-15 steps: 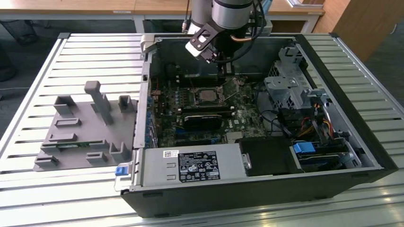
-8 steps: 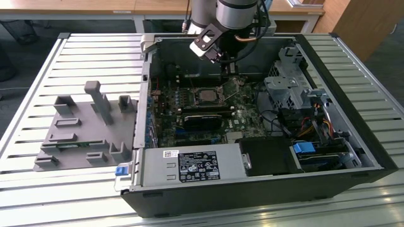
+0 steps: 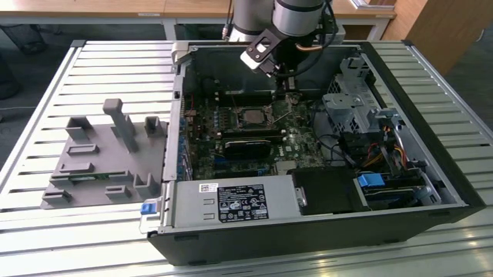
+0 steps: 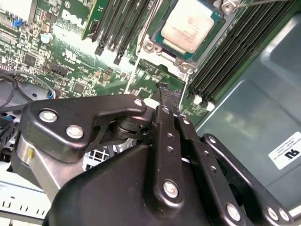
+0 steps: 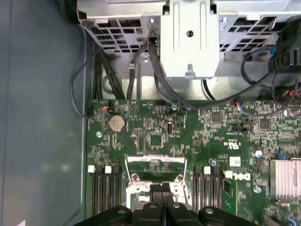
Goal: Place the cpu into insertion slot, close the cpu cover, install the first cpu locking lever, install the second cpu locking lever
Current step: 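Close the cpu cover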
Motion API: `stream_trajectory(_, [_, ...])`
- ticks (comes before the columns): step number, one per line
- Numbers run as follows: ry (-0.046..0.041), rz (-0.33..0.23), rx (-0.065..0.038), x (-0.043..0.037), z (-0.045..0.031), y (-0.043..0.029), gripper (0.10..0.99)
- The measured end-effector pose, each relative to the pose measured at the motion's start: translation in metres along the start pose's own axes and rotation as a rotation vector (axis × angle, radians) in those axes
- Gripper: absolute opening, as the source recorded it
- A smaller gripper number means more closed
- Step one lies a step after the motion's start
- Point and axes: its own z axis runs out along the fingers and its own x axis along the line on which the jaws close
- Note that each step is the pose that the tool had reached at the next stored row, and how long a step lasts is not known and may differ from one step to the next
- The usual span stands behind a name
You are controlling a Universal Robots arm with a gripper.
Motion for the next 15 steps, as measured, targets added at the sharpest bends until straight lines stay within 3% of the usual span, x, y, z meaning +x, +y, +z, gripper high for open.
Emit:
stream_trajectory(7, [-0.0002,-0.007,0.01,0.0004,0.0045,0.0092,0.118])
stream_trajectory(15, [0.0001,-0.017,0.012,0.0027,0.0076,0.0173,0.118])
